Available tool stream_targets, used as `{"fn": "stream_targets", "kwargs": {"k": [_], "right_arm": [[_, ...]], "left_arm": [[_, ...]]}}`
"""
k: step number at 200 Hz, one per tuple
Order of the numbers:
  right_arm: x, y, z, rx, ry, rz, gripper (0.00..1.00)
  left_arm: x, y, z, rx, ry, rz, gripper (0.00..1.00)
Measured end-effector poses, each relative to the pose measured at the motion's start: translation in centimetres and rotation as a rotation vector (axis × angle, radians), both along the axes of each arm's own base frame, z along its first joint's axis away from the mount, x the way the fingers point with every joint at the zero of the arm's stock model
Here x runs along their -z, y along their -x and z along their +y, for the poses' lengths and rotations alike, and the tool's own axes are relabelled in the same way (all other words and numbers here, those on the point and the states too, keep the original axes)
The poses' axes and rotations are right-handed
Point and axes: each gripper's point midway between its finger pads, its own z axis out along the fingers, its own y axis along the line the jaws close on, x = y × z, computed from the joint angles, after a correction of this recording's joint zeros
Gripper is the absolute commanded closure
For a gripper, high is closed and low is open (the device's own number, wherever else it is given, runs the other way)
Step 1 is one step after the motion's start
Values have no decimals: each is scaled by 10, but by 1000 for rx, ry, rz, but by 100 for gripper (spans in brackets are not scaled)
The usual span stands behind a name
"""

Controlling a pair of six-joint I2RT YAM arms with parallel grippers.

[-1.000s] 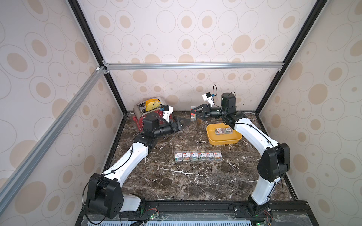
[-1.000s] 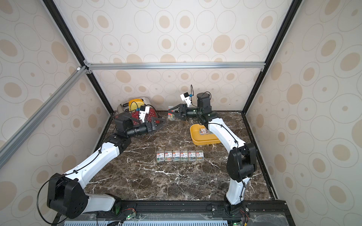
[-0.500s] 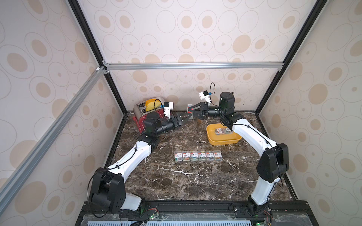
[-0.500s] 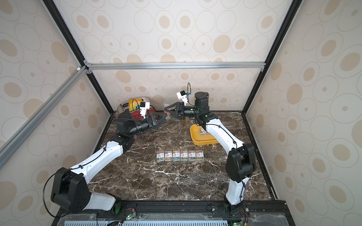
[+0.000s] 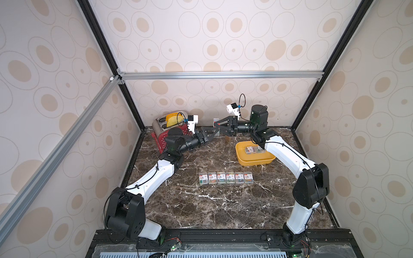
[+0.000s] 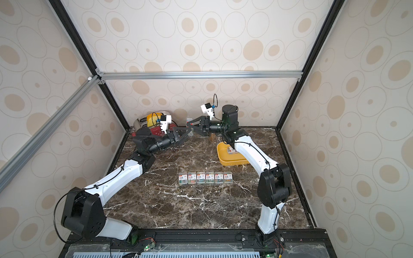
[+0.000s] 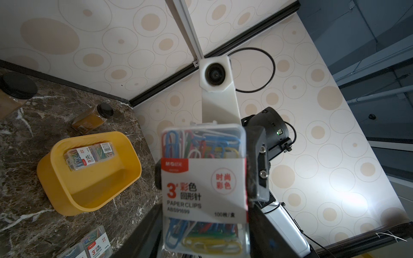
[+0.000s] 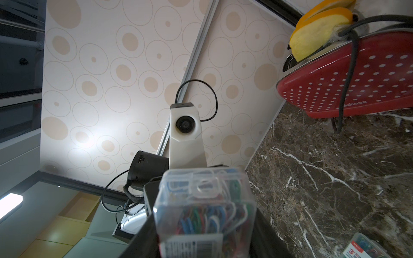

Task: Take the paper clips out of the storage box
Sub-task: Pick up the boxed paper clips from the storage box.

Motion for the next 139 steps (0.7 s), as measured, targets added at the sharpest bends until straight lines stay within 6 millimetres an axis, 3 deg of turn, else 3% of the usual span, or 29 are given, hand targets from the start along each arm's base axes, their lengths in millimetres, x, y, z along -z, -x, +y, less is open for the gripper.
{"fn": "stream_targets", "kwargs": {"k": [50, 106, 139], "right_arm": [[-1, -1, -1, 3, -5, -13, 62], [5, 1, -2, -5, 22, -14, 25], [15, -2, -9, 5, 82, -25, 19]], "left_arm": [[-2, -1, -1, 4, 6, -3, 69], [10, -2, -2, 3, -88, -14, 78], [28, 4, 4, -25, -299, -50, 80]]}}
